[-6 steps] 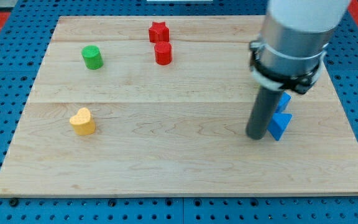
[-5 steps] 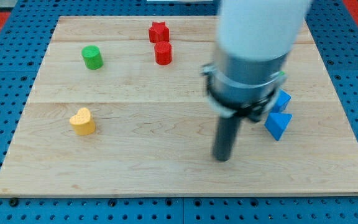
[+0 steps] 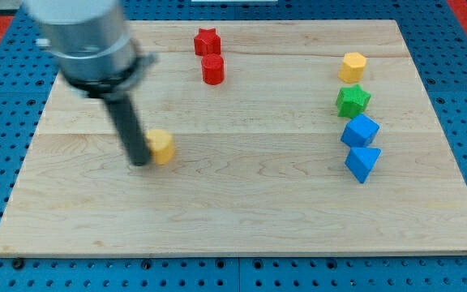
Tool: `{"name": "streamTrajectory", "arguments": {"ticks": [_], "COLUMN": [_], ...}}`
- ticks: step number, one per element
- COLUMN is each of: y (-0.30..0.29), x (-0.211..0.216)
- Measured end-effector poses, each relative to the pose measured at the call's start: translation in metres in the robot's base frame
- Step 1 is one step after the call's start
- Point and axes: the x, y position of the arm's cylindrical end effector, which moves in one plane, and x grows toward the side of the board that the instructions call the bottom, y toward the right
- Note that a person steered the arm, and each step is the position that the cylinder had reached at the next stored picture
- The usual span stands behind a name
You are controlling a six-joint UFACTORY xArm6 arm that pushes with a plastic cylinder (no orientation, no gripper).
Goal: Place the yellow heart parallel to the blue triangle
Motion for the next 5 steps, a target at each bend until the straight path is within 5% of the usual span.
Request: {"name": "streamTrajectory", "arguments": {"ticks": [1, 3, 4, 5], "y": [0.055, -0.062, -0.051, 0.03], "x": [-0.004, -0.011, -0.045, -0.047]}}
